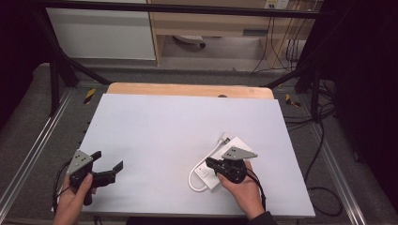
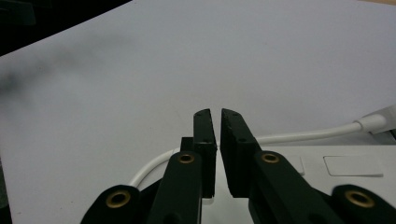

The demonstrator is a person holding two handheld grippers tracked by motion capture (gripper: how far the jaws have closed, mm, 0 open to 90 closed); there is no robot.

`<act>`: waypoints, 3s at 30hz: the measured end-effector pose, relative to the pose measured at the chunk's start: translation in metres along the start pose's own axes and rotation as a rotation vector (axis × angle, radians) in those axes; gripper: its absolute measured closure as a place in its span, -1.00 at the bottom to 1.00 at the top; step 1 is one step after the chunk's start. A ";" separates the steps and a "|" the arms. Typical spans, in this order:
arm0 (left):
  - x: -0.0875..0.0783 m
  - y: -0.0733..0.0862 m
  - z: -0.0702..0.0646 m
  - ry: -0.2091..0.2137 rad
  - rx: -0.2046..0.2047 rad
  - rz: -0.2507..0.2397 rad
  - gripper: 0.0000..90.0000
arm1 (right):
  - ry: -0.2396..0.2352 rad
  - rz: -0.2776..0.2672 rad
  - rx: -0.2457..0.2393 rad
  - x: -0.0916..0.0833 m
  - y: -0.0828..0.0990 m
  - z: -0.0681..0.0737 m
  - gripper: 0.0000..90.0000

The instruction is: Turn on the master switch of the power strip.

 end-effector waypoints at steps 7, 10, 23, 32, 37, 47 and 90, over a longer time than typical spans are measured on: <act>0.000 0.000 0.000 0.002 -0.001 0.000 -0.87 | 0.016 -0.012 0.009 -0.003 -0.001 -0.004 0.68; 0.000 0.000 0.000 0.001 0.000 0.000 -0.87 | 0.031 -0.015 0.018 -0.004 -0.002 -0.008 0.47; 0.000 0.000 0.000 0.004 -0.004 0.000 -0.87 | 0.090 -0.007 0.066 -0.011 -0.006 -0.018 -0.32; 0.000 0.000 0.000 0.002 -0.004 0.000 -0.87 | 0.139 -0.013 0.102 -0.022 -0.008 -0.032 -0.89; 0.000 0.000 0.000 0.000 -0.006 0.000 -0.87 | 0.155 -0.028 0.088 -0.032 -0.008 -0.038 -0.94; -0.001 0.000 0.000 -0.002 -0.007 0.002 -0.87 | 0.186 -0.073 0.056 -0.052 -0.006 -0.050 -0.94; -0.001 0.000 0.000 0.001 -0.009 0.001 -0.87 | 0.333 -0.073 0.116 -0.114 0.048 -0.109 -0.91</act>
Point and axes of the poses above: each handheld gripper's, and its own axes: x roughly forward along the jaws, y roughly out of its underside, z roughly to its left, the point moved 5 cm from there along x, roughly forward along the jaws, and after that the axes turned 3 degrees about -x, right-handed, at the moved point
